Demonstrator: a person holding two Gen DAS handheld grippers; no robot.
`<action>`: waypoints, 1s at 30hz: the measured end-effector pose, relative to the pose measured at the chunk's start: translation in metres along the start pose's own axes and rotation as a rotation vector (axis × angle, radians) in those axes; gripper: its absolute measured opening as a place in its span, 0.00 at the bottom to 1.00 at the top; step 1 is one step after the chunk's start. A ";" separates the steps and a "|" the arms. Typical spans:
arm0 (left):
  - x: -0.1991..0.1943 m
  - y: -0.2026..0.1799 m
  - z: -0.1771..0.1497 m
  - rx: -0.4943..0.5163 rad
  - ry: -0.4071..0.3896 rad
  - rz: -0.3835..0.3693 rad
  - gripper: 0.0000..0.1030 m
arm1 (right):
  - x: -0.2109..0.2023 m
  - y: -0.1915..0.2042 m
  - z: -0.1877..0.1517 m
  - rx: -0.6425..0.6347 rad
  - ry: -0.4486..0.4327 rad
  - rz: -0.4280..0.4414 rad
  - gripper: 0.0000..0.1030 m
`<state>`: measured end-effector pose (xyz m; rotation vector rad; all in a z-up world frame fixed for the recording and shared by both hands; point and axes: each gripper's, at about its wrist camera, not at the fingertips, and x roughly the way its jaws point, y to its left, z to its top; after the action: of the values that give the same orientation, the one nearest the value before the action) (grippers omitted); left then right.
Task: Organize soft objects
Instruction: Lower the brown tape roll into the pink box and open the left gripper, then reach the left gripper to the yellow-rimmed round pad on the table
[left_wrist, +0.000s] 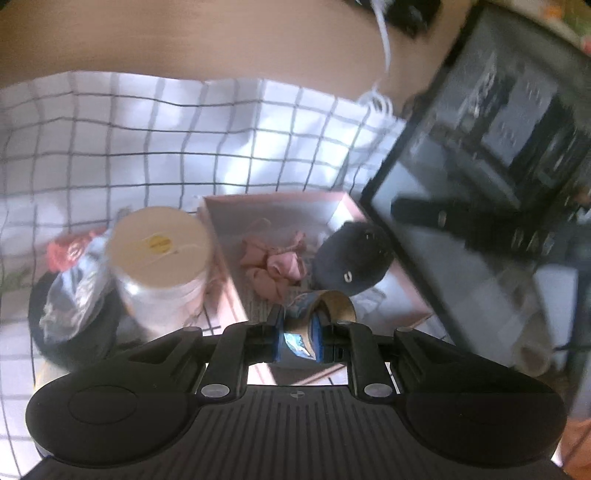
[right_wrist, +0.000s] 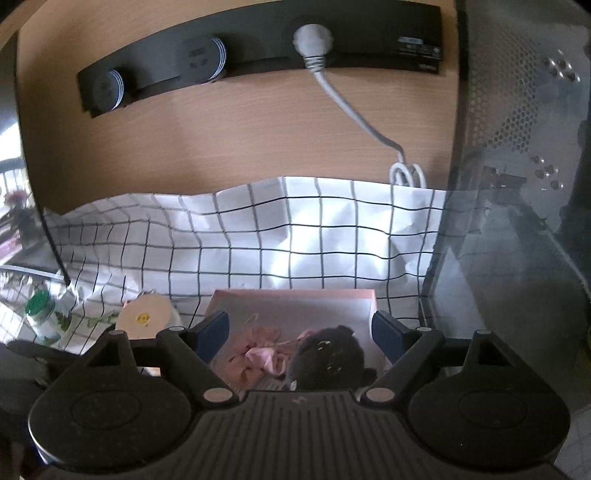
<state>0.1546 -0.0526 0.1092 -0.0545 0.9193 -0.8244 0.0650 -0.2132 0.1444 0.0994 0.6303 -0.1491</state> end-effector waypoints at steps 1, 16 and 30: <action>-0.008 0.008 -0.003 -0.024 -0.022 -0.016 0.17 | -0.002 0.006 -0.004 -0.016 -0.005 0.000 0.83; -0.090 0.110 -0.054 -0.172 -0.173 0.131 0.17 | -0.004 0.115 -0.041 -0.228 -0.004 0.135 0.83; 0.045 -0.026 0.018 0.187 0.062 0.093 0.21 | -0.055 0.074 -0.109 -0.247 0.013 0.028 0.83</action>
<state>0.1674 -0.1055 0.0993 0.1763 0.8926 -0.8259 -0.0294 -0.1190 0.0931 -0.1296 0.6556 -0.0431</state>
